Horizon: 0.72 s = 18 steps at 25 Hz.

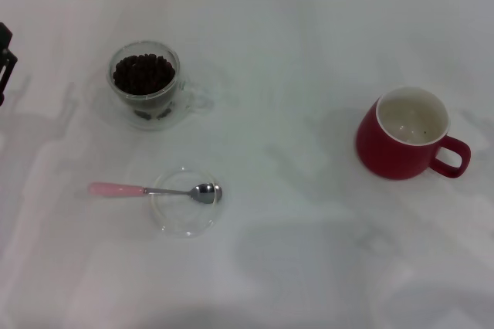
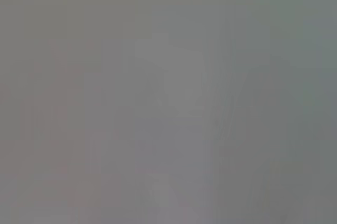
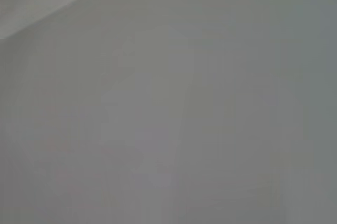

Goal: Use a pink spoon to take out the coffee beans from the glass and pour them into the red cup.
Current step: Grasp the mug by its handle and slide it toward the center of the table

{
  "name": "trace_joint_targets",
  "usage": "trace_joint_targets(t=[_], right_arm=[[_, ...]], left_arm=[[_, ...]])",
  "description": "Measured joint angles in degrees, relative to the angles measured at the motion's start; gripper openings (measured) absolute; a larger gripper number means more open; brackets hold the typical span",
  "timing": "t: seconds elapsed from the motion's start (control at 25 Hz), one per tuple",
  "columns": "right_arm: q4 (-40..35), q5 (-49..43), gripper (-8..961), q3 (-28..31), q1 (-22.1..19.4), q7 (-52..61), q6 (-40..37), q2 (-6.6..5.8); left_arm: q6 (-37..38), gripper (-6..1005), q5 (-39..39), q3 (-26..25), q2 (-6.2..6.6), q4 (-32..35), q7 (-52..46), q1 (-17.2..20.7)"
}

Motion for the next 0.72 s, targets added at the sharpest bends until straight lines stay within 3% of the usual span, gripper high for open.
trace_joint_targets(t=[0.72], right_arm=[[3.01, 0.01, 768, -0.78, -2.22, 0.02, 0.94, -0.29]], left_arm=[[2.28, 713, -0.38, -0.3, 0.05, -0.74, 0.02, 2.3]])
